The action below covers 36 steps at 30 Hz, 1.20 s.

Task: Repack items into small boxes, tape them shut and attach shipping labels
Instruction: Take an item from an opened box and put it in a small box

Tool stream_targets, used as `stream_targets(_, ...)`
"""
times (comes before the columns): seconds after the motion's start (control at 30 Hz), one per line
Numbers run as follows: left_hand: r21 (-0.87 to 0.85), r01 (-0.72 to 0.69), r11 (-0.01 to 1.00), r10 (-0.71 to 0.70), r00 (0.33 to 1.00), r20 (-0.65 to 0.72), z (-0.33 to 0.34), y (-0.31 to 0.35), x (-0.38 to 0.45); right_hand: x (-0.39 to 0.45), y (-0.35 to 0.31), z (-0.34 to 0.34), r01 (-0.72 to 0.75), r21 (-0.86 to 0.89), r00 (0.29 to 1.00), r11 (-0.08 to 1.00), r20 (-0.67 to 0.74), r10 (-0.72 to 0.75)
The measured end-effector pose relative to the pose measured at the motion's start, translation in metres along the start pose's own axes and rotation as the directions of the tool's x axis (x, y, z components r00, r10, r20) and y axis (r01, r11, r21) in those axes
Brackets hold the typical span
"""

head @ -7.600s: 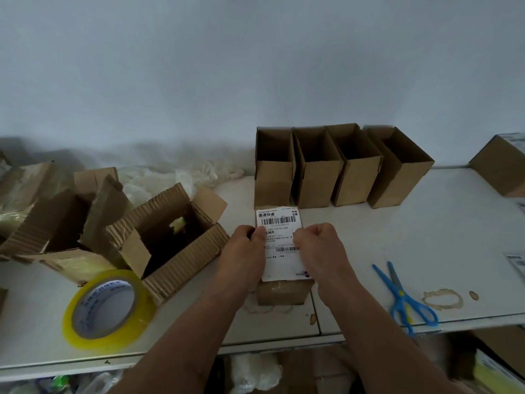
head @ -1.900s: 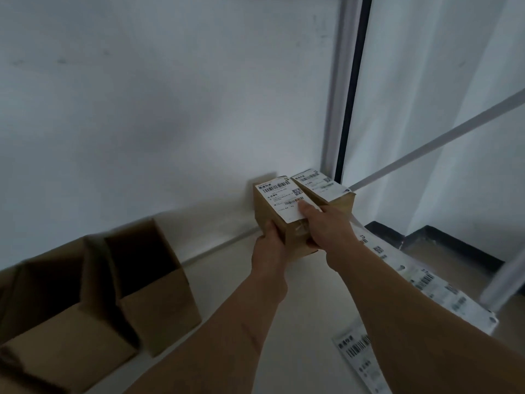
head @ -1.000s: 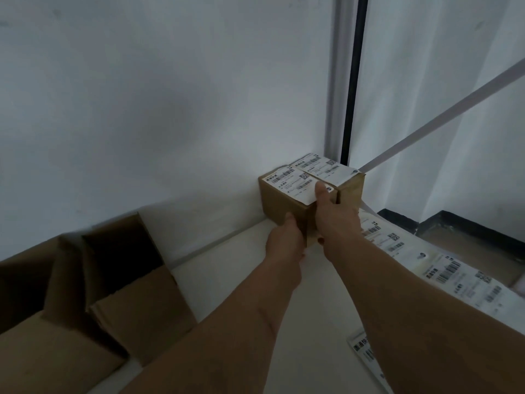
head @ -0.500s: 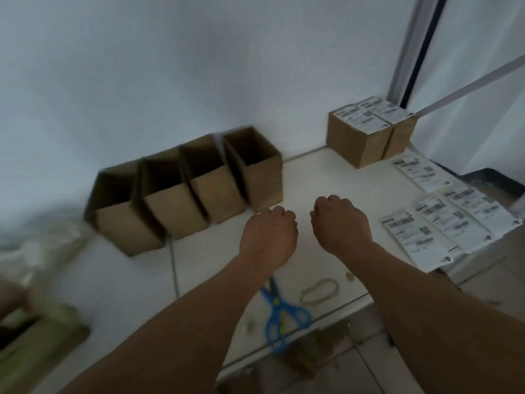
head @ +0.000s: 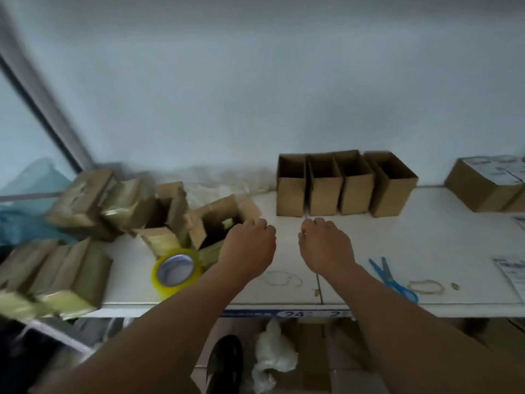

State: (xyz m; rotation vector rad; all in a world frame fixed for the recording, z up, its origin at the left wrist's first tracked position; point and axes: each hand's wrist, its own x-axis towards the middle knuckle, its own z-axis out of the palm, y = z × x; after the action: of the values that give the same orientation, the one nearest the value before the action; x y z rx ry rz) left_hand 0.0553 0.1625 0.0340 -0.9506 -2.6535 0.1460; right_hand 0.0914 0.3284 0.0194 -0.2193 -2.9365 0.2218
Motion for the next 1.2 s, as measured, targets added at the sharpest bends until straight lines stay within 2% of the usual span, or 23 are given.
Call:
stream_targets(0.17, -0.017, 0.142, 0.99, -0.14, 0.986, 0.094, -0.004, -0.052, -0.05, 0.0, -0.076, 0.004, 0.039, 0.131, 0.998, 0.991, 0.036, -0.044)
stream_targets(0.23, -0.058, 0.21, 0.976, -0.206, 0.976, 0.068, -0.004, -0.068, -0.069, 0.0, -0.097, 0.011, 0.034, 0.212, 0.996, 0.977, 0.074, -0.051)
stream_targets(0.33, -0.197, 0.392, 0.898, -0.402, 0.916, -0.008, 0.004, -0.086, -0.09, 0.003, -0.12, 0.022, -0.059, 0.375, 0.984, 0.925, 0.177, -0.009)
stream_targets(0.4, -0.244, 0.461, 0.853, -0.473, 0.881, 0.011, 0.016, -0.094, -0.096, 0.008, -0.132, 0.03, -0.144, 0.459, 0.967, 0.877, 0.252, 0.027)
stream_targets(0.6, -0.259, 0.502, 0.825, -0.502, 0.862, 0.071, 0.051, -0.109, -0.087, 0.032, -0.145, 0.048, -0.267, 0.563, 0.937, 0.782, 0.341, 0.074)
stream_targets(0.8, -0.273, 0.512, 0.815, -0.51, 0.856, 0.082, 0.07, -0.126, -0.067, 0.065, -0.156, 0.062, -0.246, 0.642, 0.949, 0.726, 0.313, 0.045)
stream_targets(0.9, -0.277, 0.515, 0.811, -0.508, 0.855, 0.103, 0.074, -0.135, -0.066, 0.08, -0.159, 0.056, -0.205, 0.563, 0.949, 0.8, 0.314, 0.022)
stream_targets(1.0, -0.275, 0.521, 0.808, -0.505, 0.853, 0.132, 0.07, -0.139, -0.071, 0.078, -0.163, 0.046, -0.224, 0.454, 0.924, 0.862, 0.381, 0.039)
stream_targets(1.07, -0.251, 0.526, 0.813, -0.51, 0.85, 0.131, 0.065, -0.139, -0.077, 0.074, -0.163, 0.042, -0.278, 0.451, 0.908, 0.848, 0.41, 0.08)
stream_targets(1.1, -0.241, 0.528, 0.814, -0.514, 0.849, 0.122, 0.061, -0.139, -0.082, 0.07, -0.162, 0.041, -0.268, 0.404, 0.913, 0.875, 0.395, 0.097)
stream_targets(1.17, -0.22, 0.532, 0.818, -0.523, 0.846, 0.101, 0.051, -0.14, -0.092, 0.066, -0.162, 0.04, -0.206, 0.201, 0.907, 0.958, 0.407, 0.11)
stream_targets(1.2, -0.201, 0.535, 0.821, -0.527, 0.845, 0.095, 0.047, -0.14, -0.099, 0.062, -0.164, 0.037, -0.223, 0.123, 0.901, 0.967, 0.405, 0.157)
